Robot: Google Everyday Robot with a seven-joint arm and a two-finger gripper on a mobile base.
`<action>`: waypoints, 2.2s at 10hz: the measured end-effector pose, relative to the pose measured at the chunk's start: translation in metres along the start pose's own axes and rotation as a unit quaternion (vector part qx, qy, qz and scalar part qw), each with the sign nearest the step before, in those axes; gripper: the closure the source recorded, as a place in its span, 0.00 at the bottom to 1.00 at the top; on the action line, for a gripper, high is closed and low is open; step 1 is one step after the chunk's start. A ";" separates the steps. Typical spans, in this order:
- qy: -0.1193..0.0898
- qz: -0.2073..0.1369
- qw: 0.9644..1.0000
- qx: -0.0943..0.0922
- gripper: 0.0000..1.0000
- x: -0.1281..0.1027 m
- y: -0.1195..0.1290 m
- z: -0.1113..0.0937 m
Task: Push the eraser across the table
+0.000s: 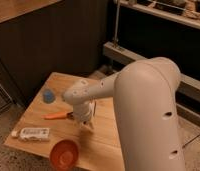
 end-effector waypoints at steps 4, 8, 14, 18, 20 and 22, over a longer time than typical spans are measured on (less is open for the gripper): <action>-0.001 0.009 1.000 -0.003 0.64 -0.004 -0.001 -0.001; 0.001 0.008 1.000 -0.001 0.64 -0.003 -0.002 0.000; 0.007 0.000 1.000 0.006 0.64 -0.001 -0.001 0.006; 0.012 -0.001 1.000 0.008 0.64 -0.004 0.001 0.012; 0.013 0.001 1.000 0.008 0.64 -0.006 0.000 0.013; 0.013 0.003 1.000 0.008 0.64 -0.009 -0.001 0.014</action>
